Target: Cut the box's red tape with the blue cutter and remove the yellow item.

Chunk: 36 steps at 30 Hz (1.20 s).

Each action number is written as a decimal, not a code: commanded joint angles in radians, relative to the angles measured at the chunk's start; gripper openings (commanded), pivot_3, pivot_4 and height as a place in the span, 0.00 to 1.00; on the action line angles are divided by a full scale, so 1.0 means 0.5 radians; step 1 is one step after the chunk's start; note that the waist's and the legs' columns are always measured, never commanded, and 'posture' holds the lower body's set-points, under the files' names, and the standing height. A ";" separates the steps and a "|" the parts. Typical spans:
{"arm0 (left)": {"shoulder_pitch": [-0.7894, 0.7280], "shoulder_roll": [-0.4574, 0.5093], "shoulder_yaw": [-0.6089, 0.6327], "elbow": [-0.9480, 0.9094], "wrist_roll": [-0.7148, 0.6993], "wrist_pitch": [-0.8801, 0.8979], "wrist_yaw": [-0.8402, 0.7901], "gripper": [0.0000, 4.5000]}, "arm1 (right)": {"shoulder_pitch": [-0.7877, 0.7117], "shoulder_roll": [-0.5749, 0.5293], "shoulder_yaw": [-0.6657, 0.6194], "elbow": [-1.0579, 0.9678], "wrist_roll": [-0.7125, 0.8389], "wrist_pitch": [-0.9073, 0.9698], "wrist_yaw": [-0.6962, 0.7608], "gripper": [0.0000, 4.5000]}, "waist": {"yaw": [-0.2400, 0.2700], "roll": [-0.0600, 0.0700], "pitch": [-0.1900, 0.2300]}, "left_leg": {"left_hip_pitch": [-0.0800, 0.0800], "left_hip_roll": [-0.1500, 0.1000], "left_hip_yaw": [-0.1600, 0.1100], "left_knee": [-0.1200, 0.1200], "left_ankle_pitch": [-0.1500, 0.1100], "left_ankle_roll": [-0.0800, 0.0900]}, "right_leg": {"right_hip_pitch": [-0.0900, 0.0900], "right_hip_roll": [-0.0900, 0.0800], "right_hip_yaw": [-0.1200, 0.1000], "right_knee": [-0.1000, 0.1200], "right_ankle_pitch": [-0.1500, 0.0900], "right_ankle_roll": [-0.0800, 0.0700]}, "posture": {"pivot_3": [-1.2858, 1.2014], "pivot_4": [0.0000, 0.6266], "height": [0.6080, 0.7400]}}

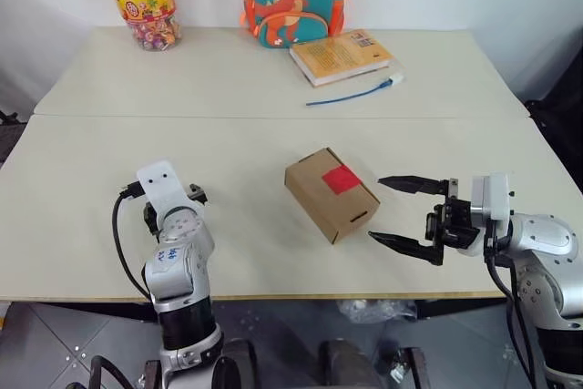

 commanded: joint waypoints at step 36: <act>0.221 0.050 0.194 -0.013 -0.017 -0.067 -0.128 0.72 | 0.032 0.080 0.005 -0.046 -0.079 -0.062 -0.141 1.00 | -0.047 0.011 -0.007 | 0.002 0.002 0.002 -0.004 -0.001 -0.002 | -0.001 0.003 0.004 -0.001 0.000 0.000 | 0.52 0.24 1.00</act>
